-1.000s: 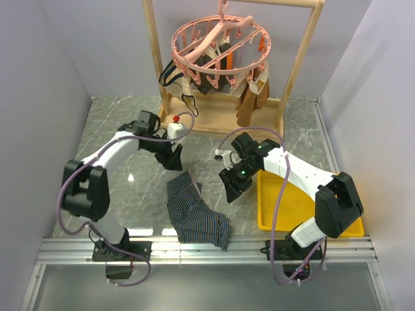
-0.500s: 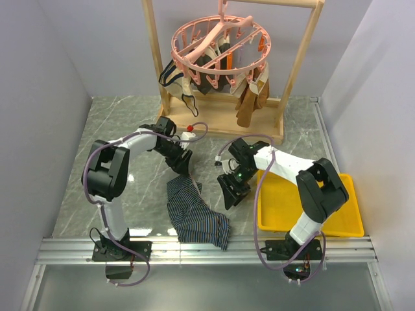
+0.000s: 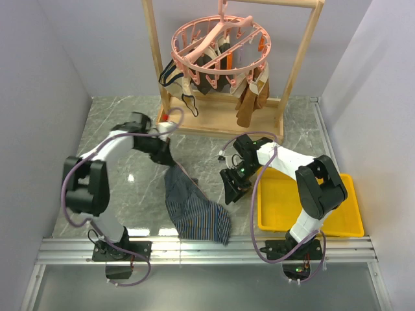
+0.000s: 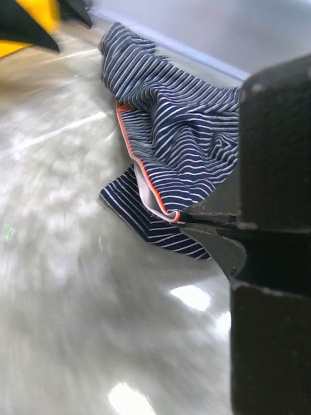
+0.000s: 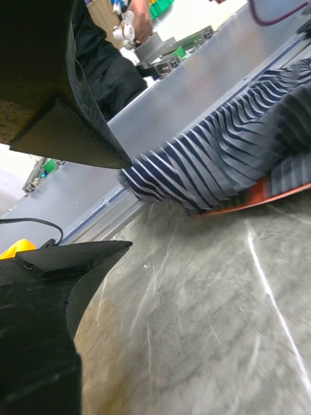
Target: Clip the underwear to the hanger
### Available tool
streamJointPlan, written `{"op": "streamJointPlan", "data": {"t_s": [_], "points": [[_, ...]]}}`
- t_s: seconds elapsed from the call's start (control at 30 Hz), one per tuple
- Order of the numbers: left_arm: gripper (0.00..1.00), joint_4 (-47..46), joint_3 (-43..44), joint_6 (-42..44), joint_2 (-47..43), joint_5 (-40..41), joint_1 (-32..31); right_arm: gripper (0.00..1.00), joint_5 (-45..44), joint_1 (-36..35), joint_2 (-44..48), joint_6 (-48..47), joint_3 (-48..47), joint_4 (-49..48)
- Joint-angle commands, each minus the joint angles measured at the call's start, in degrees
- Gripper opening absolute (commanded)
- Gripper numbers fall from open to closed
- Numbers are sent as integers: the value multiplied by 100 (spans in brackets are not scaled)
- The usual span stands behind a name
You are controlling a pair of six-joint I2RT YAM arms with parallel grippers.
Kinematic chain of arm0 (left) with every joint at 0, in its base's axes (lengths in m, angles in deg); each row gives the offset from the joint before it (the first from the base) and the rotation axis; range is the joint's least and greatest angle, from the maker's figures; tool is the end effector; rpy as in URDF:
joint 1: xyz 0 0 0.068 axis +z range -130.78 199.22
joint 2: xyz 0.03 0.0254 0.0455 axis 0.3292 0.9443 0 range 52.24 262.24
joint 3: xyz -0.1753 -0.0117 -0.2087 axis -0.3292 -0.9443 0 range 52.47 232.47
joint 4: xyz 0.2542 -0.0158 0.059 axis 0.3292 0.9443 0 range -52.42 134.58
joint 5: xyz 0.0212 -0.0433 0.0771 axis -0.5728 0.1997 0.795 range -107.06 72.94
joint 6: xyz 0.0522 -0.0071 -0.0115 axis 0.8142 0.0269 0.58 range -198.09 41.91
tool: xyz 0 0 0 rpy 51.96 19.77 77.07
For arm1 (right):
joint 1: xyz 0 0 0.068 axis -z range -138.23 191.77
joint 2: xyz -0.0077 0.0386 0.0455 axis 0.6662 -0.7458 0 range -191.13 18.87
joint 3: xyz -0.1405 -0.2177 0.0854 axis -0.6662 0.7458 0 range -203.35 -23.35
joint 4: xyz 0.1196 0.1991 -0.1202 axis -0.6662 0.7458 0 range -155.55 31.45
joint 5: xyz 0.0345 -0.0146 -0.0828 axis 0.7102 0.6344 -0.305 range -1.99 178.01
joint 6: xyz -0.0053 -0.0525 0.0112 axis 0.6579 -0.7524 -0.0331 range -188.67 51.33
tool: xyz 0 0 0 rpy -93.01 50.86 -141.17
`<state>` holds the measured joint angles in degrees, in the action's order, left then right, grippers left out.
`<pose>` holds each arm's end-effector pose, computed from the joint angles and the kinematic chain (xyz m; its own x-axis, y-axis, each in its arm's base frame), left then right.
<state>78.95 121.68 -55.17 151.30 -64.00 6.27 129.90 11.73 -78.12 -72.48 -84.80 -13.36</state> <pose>0.3212 -0.1006 0.2112 -0.7010 0.4340 -0.5659 0.7114 0.4817 -0.5118 0.2395 0.1661 0.1815 -0.8367 -0.5411 -0.0840 -0.4523 0.5964 0.6631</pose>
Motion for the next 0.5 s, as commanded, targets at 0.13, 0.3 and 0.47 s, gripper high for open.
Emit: {"op": "streamJointPlan", "data": {"t_s": [0.13, 0.3, 0.47], "points": [[1, -1218, -882, -1579, -1266, 281, 1215, 52, -111, 113, 75, 372, -569, -594], [0, -1201, -1120, -1624, -1372, 238, 1216, 49, -83, 113, -320, 689, -956, -823], [0, -1201, -1164, -1518, -1311, 247, 1216, 54, -488, 148, -819, 1312, -1412, -1316]]}}
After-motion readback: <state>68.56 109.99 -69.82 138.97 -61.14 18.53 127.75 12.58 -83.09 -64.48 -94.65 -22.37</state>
